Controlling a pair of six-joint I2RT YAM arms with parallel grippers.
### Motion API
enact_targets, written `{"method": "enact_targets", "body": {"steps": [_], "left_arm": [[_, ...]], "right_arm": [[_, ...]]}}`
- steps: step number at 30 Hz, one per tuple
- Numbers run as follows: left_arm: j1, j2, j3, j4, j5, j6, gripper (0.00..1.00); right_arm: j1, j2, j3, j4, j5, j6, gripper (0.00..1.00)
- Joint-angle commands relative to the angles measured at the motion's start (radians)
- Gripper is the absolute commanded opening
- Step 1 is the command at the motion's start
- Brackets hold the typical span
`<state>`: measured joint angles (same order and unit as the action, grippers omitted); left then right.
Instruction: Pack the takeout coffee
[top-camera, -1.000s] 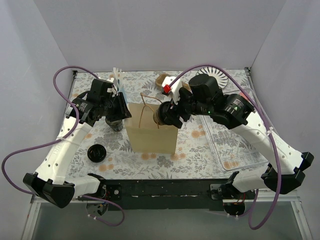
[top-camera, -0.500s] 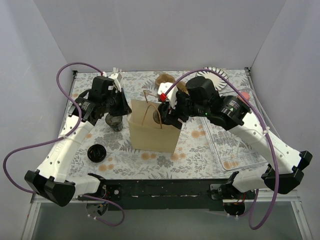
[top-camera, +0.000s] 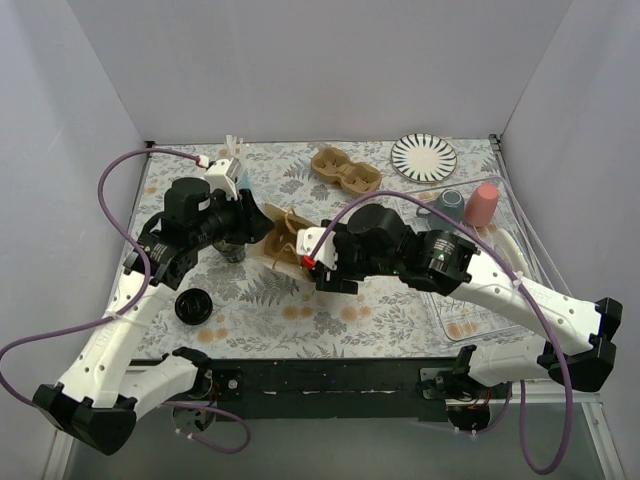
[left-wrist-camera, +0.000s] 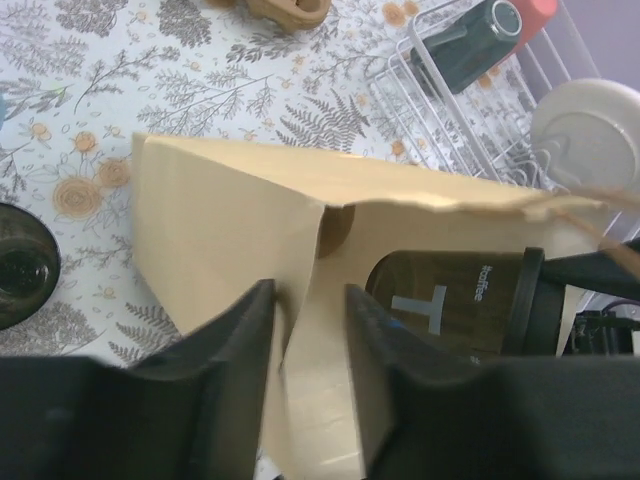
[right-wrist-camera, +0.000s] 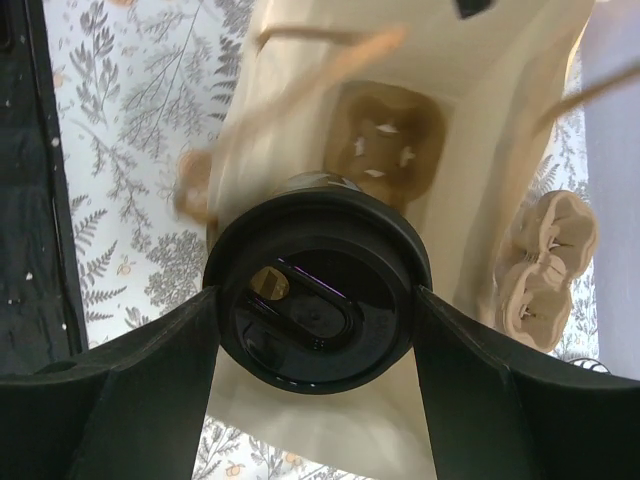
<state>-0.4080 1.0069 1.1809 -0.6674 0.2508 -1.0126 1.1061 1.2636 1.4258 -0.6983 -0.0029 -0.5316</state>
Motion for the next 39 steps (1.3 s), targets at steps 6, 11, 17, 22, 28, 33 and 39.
{"method": "enact_targets", "body": {"steps": [6,11,17,22,28,33,39], "left_arm": [[-0.002,-0.134,0.022,-0.238,-0.07,-0.06,0.51],[-0.002,-0.211,-0.035,-0.261,-0.096,-0.067,0.6],[-0.002,-0.211,-0.007,-0.354,-0.128,-0.069,0.6],[-0.002,-0.278,-0.064,-0.356,-0.124,-0.087,0.57],[-0.002,-0.277,-0.089,-0.356,-0.114,-0.092,0.49],[-0.002,-0.281,-0.107,-0.333,-0.122,-0.081,0.43],[-0.003,-0.287,-0.162,-0.279,-0.081,-0.084,0.36]], "right_arm": [[0.136,-0.052,-0.074,0.094,0.215,-0.002,0.53],[0.153,-0.05,-0.088,0.079,0.247,0.002,0.53],[0.159,-0.033,-0.074,0.068,0.273,0.016,0.53],[0.17,-0.013,-0.067,0.071,0.287,0.018,0.53],[0.175,0.0,-0.059,0.068,0.307,0.01,0.52],[0.175,0.011,-0.048,0.078,0.314,0.005,0.53],[0.175,0.019,-0.056,0.089,0.316,0.015,0.53]]}}
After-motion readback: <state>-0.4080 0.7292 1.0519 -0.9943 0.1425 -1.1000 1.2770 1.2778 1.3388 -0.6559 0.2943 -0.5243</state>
